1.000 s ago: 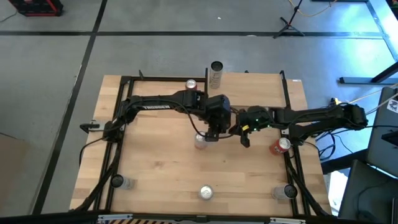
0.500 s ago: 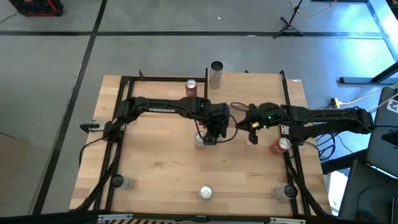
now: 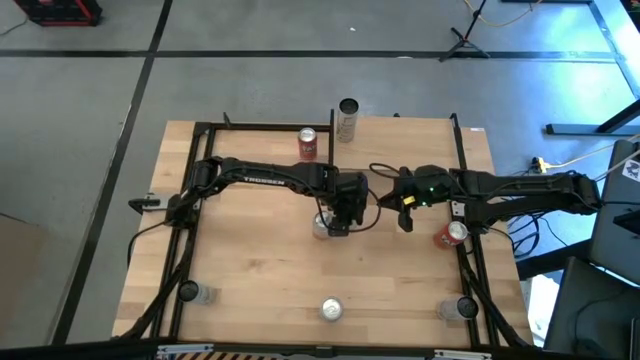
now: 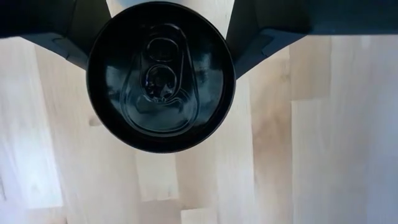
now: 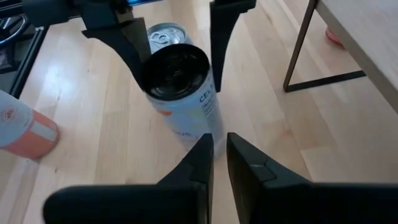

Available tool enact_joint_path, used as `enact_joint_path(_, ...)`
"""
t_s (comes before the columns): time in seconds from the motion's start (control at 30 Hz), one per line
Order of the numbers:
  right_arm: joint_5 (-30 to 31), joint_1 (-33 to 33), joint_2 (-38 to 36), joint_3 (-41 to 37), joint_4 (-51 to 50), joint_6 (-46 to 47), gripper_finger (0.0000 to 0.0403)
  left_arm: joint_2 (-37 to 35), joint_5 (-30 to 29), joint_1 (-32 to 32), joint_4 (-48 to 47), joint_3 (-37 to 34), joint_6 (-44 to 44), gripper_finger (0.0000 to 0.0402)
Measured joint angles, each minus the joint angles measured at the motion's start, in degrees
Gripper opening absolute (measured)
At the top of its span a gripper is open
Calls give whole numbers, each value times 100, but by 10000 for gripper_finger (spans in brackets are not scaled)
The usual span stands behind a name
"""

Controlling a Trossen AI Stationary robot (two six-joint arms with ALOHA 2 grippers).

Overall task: Place canned beverage on shelf
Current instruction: Put the middle left black soda can onto the shelf

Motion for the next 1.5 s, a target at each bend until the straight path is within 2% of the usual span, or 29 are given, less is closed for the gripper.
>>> enact_joint_path(0.33,-17,0,0,0,108,0,43,-2,4,-42,194,-11,-119,299)
enact_joint_path(0.53,-34,0,0,0,107,-145,106,-95,-215,-46,1,42,-30,335)
enact_joint_path(0.73,224,2,67,0,208,-346,164,-238,-244,-81,-388,302,-254,340)
enact_joint_path(0.9,513,0,448,2,313,-544,188,-232,-31,-90,-287,286,-652,340)
enact_joint_path(1.07,768,0,1004,-2,641,-551,188,-216,-146,-190,-275,216,-946,340)
enact_joint_path(1.2,660,0,1309,-2,1110,-549,182,-163,-714,-268,-245,219,-1072,341)
enact_joint_path(1.33,525,-2,1340,-2,1154,-546,182,-151,-1073,-244,-294,216,-1208,341)
enact_joint_path(1.5,193,-4,1294,-1,1075,-535,182,-153,-1067,-201,-437,216,-1188,341)
